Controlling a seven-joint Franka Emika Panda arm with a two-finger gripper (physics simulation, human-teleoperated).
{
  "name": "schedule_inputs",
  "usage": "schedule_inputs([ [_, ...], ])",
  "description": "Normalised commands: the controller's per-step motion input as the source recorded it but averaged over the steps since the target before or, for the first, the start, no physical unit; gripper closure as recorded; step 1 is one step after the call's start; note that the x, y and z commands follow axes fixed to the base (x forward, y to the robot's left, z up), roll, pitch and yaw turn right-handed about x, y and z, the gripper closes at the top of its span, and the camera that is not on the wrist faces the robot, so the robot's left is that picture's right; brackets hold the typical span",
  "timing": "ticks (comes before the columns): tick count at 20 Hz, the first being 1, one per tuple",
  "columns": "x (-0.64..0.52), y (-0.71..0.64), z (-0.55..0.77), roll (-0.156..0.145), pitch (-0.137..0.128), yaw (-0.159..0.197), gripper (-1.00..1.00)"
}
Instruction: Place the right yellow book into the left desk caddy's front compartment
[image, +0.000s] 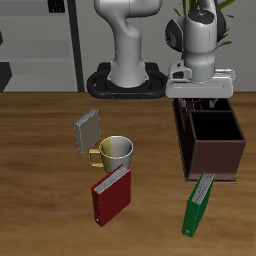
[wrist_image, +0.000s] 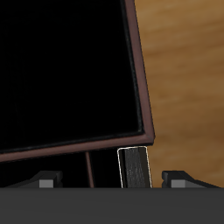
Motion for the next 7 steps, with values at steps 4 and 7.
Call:
schedule_inputs([
  [4,0.01,-0.02,0.08,-0.004,-0.010,-0.007,-1.00],
  [7,-0.04,-0.11,0.11,0.014,-0.013,0.004,-1.00],
])
